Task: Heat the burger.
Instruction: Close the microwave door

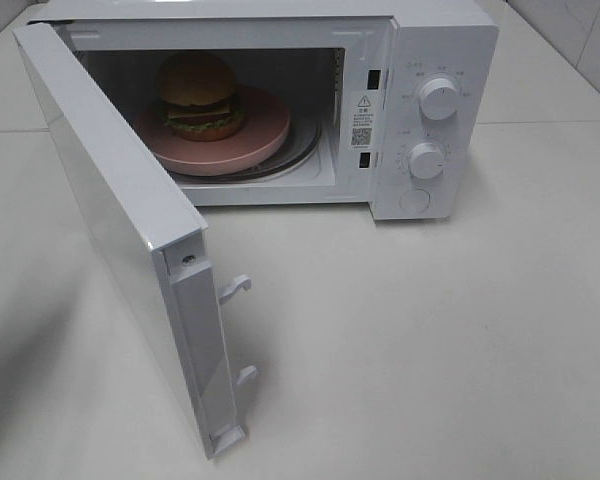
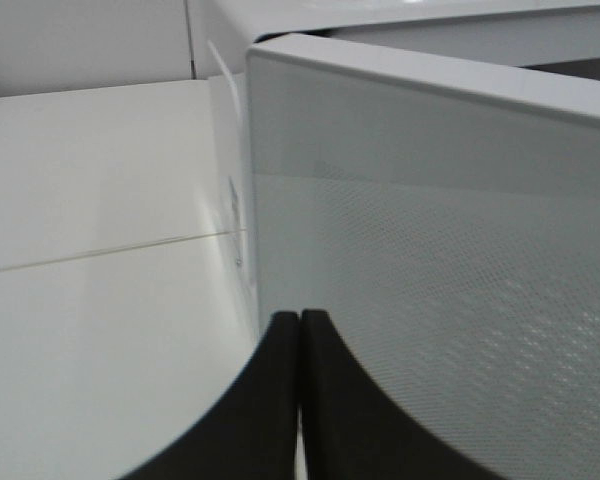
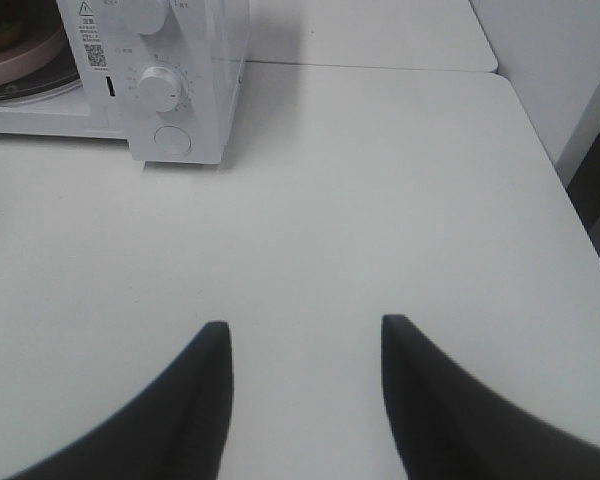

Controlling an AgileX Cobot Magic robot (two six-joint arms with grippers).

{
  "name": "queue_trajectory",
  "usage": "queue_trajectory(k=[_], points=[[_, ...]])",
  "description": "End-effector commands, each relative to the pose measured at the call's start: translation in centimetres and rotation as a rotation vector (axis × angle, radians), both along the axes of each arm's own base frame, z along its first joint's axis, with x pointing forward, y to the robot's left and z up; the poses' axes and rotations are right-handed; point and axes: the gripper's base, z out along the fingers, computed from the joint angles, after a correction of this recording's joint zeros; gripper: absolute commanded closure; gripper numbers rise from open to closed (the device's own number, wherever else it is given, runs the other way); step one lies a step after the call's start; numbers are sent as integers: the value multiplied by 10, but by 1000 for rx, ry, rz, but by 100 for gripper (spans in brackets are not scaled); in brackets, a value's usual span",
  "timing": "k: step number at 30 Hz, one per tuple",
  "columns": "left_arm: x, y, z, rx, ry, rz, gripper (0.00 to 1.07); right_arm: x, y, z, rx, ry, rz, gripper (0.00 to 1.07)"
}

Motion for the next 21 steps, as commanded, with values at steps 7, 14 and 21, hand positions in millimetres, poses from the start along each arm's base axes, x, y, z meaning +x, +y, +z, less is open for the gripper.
queue_trajectory(k=[7, 14, 21], points=[[23, -12, -9, -60, 32, -123, 107, -4, 0, 0, -9, -32, 2, 59], [32, -25, -13, -36, 48, -207, 107, -4, 0, 0, -9, -32, 2, 59], [46, -45, -23, -33, 72, -267, 107, -4, 0, 0, -9, -32, 2, 59]])
